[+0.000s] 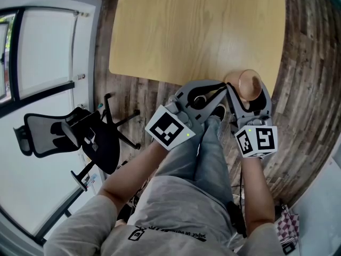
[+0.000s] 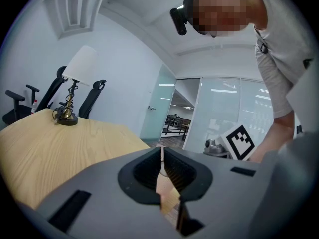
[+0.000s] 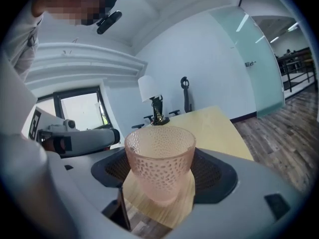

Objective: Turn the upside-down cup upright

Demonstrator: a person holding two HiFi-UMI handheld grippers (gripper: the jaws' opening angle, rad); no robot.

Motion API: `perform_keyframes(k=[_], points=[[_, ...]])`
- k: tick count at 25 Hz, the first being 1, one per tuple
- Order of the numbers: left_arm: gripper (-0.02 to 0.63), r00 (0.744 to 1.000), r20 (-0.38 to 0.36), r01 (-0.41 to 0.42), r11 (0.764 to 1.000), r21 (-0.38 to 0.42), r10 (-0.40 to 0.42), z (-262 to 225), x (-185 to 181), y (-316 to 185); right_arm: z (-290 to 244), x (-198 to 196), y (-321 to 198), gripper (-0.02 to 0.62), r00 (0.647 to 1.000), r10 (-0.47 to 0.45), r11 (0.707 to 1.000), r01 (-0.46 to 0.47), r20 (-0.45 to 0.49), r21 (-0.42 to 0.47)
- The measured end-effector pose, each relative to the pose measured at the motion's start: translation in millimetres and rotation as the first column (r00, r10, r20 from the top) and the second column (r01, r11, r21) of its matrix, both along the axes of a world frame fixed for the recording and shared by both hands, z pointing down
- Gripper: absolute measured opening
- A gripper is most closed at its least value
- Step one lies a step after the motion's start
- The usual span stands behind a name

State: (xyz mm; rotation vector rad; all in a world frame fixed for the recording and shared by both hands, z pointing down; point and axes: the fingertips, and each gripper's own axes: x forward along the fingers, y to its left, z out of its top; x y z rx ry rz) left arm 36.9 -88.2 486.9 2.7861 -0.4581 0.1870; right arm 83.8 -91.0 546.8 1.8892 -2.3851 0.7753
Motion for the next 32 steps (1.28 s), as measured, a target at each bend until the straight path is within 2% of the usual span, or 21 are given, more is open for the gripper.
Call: perform_keyframes(k=[5,8,13,17,23,29,32], points=[[0.012,0.998,-0.060,0.009,1.000,0.023,-0.007,-11,-5,3,-11,2,-2,0.360,0.995,0.019,1.000,-0.019,0.098,-0.003],[0.015,0.998,-0.060,0.002,0.999,0.037,0.000,-13,-7,5,-18,5,-3,0.360,0.983,0.041,0.999,-0.040,0.182,-0.009],[0.097,0.999,-0.043,-0.015,0.999,0.043,0.017,-12,-8,8,-30,7,-3,0.360,0.946,0.071,0.997,-0.071,0.316,-0.013],[0.152,0.999,-0.023,-0.045,0.997,0.063,0.047,-11,-7,10,-36,8,-4,0.360,0.905,0.085,0.996,-0.086,0.416,-0.017],[0.222,0.997,-0.007,-0.070,0.994,0.079,0.070,-8,-5,8,-46,6,-5,0.360,0.824,0.098,0.995,-0.102,0.558,-0.024],[0.267,0.993,-0.011,-0.113,0.991,0.078,0.114,-6,1,8,-52,1,-8,0.360,0.770,0.083,0.995,-0.096,0.633,-0.014],[0.285,0.993,-0.016,-0.118,0.990,0.075,0.119,-6,3,8,-51,3,-7,0.360,0.718,0.095,0.994,-0.106,0.689,-0.026]])
